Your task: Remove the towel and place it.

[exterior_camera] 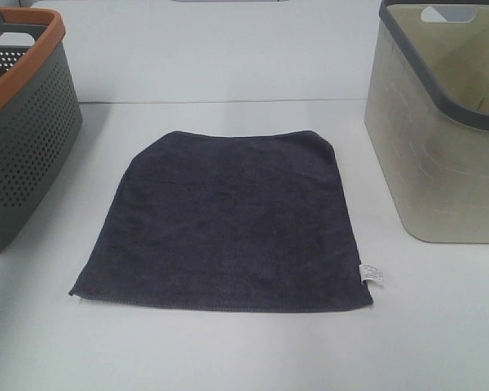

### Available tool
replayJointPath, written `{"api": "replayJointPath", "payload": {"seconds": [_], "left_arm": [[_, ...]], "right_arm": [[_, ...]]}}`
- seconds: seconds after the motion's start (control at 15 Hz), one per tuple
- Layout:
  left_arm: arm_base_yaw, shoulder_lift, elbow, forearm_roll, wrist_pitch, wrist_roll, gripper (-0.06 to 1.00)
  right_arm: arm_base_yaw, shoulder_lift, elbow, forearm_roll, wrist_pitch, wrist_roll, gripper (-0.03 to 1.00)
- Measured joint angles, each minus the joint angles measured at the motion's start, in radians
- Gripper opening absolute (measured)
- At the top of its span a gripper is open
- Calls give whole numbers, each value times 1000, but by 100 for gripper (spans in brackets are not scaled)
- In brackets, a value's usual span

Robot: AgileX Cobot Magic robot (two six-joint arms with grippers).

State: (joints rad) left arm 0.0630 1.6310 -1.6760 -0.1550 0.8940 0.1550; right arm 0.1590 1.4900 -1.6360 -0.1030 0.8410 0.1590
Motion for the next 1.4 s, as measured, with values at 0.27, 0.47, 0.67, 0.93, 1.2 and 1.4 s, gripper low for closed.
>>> {"api": "replayJointPath", "payload": {"seconds": [0.27, 0.47, 0.67, 0.93, 1.2, 1.4], "left_arm": [[0, -32, -1, 63, 226, 6, 75], [0, -40, 3, 89, 314, 8, 75], [0, -140, 92, 46, 316, 8, 75], [0, -307, 279, 32, 318, 8, 75], [0, -576, 533, 30, 322, 9, 75], [0, -805, 672, 30, 322, 12, 75]], "right_arm": [[-31, 2, 0, -27, 256, -129, 69], [-31, -50, 105, -8, 305, -182, 70], [-31, -199, 258, 18, 309, -183, 75], [-31, -389, 422, 29, 301, -190, 76], [-31, -660, 675, 68, 253, -190, 76], [-31, -845, 823, 70, 223, -187, 76]]}}
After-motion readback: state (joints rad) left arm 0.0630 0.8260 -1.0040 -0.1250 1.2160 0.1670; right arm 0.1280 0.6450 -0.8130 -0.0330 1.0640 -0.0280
